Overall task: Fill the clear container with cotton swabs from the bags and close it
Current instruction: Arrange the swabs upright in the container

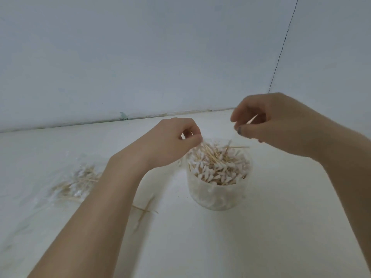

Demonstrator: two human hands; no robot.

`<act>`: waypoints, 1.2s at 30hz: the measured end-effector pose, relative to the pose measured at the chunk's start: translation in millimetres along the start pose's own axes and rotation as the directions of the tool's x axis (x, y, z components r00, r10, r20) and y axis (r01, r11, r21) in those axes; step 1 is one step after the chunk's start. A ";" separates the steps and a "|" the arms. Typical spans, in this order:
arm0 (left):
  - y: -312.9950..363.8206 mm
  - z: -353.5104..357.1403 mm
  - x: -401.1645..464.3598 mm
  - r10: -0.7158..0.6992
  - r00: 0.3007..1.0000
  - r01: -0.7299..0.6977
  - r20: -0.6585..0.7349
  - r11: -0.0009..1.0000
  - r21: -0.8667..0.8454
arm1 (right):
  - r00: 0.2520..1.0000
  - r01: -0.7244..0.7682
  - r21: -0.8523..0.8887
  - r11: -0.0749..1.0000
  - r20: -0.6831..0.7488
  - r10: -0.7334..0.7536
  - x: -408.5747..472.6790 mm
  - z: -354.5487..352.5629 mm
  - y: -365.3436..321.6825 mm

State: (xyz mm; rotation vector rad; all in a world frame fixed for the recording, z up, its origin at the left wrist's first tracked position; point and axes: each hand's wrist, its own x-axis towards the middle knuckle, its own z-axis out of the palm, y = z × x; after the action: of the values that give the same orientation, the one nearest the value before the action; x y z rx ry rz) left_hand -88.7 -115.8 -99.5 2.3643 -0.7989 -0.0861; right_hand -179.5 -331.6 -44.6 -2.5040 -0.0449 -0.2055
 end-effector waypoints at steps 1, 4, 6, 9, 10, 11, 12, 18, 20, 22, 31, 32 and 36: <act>0.9 1.5 0.5 -0.011 1.000 0.011 -0.017 1.000 -0.015 | 1.000 -0.024 -0.050 0.998 0.012 0.024 0.6 0.8 2.9; 5.5 8.6 1.0 -0.017 1.000 0.016 -0.027 1.000 -0.017 | 0.989 -0.054 -0.091 0.994 0.131 0.066 0.7 9.8 1.8; 7.9 13.4 1.6 0.015 0.999 -0.015 -0.031 1.000 0.003 | 0.979 -0.046 -0.106 0.993 0.194 0.067 0.0 15.7 -2.1; 7.9 15.5 3.2 0.062 0.996 -0.059 -0.057 0.997 0.052 | 0.975 -0.031 -0.142 0.989 0.213 0.061 1.0 22.8 -2.5; 8.0 15.0 3.5 0.073 0.995 -0.069 -0.061 0.995 0.072 | 0.977 -0.031 -0.148 0.989 0.203 0.061 1.4 24.7 -1.3; 8.0 14.4 3.9 0.083 0.995 -0.077 -0.061 0.993 0.091 | 0.980 -0.030 -0.151 0.988 0.193 0.059 1.8 26.8 0.2; 8.0 13.5 3.9 0.092 0.994 -0.085 -0.059 0.991 0.105 | 0.982 -0.026 -0.154 0.988 0.178 0.053 2.2 28.7 1.3; 9.7 6.9 2.5 0.110 0.992 -0.105 -0.054 0.990 0.092 | 0.996 -0.001 -0.153 0.988 0.093 0.015 4.6 31.0 3.2; 9.1 4.6 0.7 0.080 0.996 -0.077 -0.042 0.995 0.063 | 0.996 0.006 -0.144 0.990 0.088 0.006 4.2 29.8 2.5; 8.2 1.1 -2.2 0.047 0.999 -0.047 -0.007 0.998 0.029 | 0.996 0.018 -0.134 0.991 0.083 -0.007 3.5 28.1 1.4; 16.4 -6.2 -9.1 0.026 0.991 -0.031 0.129 0.999 0.033 | 0.991 0.024 -0.114 0.993 0.131 -0.009 1.8 30.7 -0.8; 16.8 -5.1 -8.9 0.035 0.991 -0.043 0.131 0.998 0.055 | 0.990 0.030 -0.120 0.992 0.140 -0.013 1.3 32.4 -1.6; 16.7 -1.1 -7.6 0.065 0.990 -0.079 0.124 0.991 0.104 | 0.992 0.067 -0.161 0.985 0.121 -0.048 0.8 39.1 -3.5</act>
State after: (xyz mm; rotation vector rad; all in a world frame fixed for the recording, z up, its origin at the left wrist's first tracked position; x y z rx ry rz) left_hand -103.4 -121.2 -89.8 2.4478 -0.9683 -0.1599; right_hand -173.6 -305.7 -73.5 -2.6795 -0.1538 -0.0892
